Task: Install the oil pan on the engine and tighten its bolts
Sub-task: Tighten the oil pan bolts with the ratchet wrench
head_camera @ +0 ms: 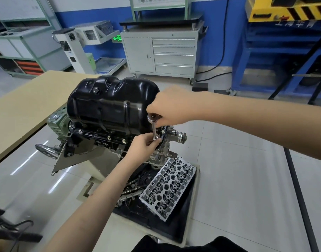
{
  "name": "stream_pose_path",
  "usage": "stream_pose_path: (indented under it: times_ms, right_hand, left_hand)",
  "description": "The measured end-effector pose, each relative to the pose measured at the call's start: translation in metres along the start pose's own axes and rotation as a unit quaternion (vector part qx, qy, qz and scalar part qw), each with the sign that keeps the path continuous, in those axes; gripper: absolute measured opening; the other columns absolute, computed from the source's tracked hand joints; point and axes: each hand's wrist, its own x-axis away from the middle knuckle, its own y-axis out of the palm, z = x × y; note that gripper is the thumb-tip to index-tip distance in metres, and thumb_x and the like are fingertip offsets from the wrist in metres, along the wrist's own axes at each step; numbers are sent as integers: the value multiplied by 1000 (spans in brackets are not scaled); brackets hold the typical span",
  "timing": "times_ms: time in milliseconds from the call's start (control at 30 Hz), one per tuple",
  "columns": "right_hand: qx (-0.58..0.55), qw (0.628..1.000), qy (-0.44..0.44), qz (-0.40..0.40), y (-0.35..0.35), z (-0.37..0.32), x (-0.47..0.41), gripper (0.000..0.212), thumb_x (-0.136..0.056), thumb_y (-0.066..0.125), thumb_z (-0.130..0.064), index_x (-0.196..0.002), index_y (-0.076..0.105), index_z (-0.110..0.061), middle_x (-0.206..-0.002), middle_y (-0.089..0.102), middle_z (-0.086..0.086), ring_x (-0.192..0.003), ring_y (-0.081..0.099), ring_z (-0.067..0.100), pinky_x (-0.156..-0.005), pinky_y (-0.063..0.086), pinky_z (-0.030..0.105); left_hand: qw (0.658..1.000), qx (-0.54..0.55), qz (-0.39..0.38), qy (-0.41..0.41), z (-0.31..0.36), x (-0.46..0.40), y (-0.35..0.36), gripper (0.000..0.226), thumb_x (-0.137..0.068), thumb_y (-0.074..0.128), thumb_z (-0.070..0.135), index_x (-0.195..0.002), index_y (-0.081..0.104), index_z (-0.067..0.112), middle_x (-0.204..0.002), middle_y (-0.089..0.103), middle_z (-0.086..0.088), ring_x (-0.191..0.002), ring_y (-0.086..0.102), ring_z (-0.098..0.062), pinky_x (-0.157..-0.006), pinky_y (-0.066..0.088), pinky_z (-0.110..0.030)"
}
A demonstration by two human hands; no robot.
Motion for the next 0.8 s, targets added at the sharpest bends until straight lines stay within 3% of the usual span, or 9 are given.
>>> stream_pose_path:
  times_ms: [67,100,167,267,500,600,700,800]
  right_hand:
    - [47,998,-47,7,-2,7,-2,17,-89,47,-21,-103,55,-16,-89,60,4,-92,54,27,-70,40,34]
    - [58,996,-63,11,-3,8,-2,18,-88,46,-17,-104,56,-17,-90,60,3,-95,54,26,-71,40,35]
    - [47,997,-52,21,-3,5,-1,8,-85,49,-20,-87,55,-17,-71,51,-2,-78,54,25,-55,36,29]
    - [14,1000,6,22,-1,-2,0,41,-82,55,-38,-57,33,-14,-54,34,-4,-48,35,14,-44,19,23]
    - [-86,991,104,19,3,-7,-5,48,-90,48,-41,-52,32,-15,-53,35,-2,-47,30,12,-45,19,23]
    - [-152,979,135,-21,4,-13,-7,46,-88,50,-35,-49,34,-16,-41,43,-5,-43,36,11,-44,22,22]
    - [-124,986,99,-54,0,-11,-10,42,-86,51,-33,-51,37,-15,-31,41,-5,-43,36,12,-43,23,22]
    - [-39,998,-9,-50,-9,0,-9,26,-85,54,-33,-70,50,-13,-55,41,-5,-58,43,18,-50,32,25]
  left_hand:
    - [1000,-5,-28,-2,2,-1,-4,7,-89,58,18,-91,65,17,-75,60,23,-69,56,16,-65,42,1]
    - [999,-5,-39,-2,3,-1,-5,9,-89,58,18,-93,66,16,-76,60,24,-70,56,16,-66,43,0]
    - [999,6,-51,-5,2,-2,-6,15,-89,58,17,-99,66,11,-79,62,21,-74,57,15,-68,44,0]
    - [999,15,-29,-5,-1,0,-5,15,-86,62,15,-95,67,5,-83,66,9,-71,58,16,-70,44,0]
    - [1000,17,-17,-2,-2,-3,-3,17,-87,62,16,-97,68,4,-80,63,16,-70,56,18,-66,42,2]
    - [1000,1,-7,9,-4,-2,-1,18,-86,62,15,-93,67,-1,-81,67,5,-72,58,11,-68,44,0]
    - [1000,1,-5,7,-4,-1,-1,16,-87,61,14,-93,67,1,-83,66,4,-74,58,8,-68,44,0]
    - [1000,1,-20,6,-2,-1,-3,15,-88,59,15,-99,67,6,-84,64,9,-78,60,2,-70,44,1]
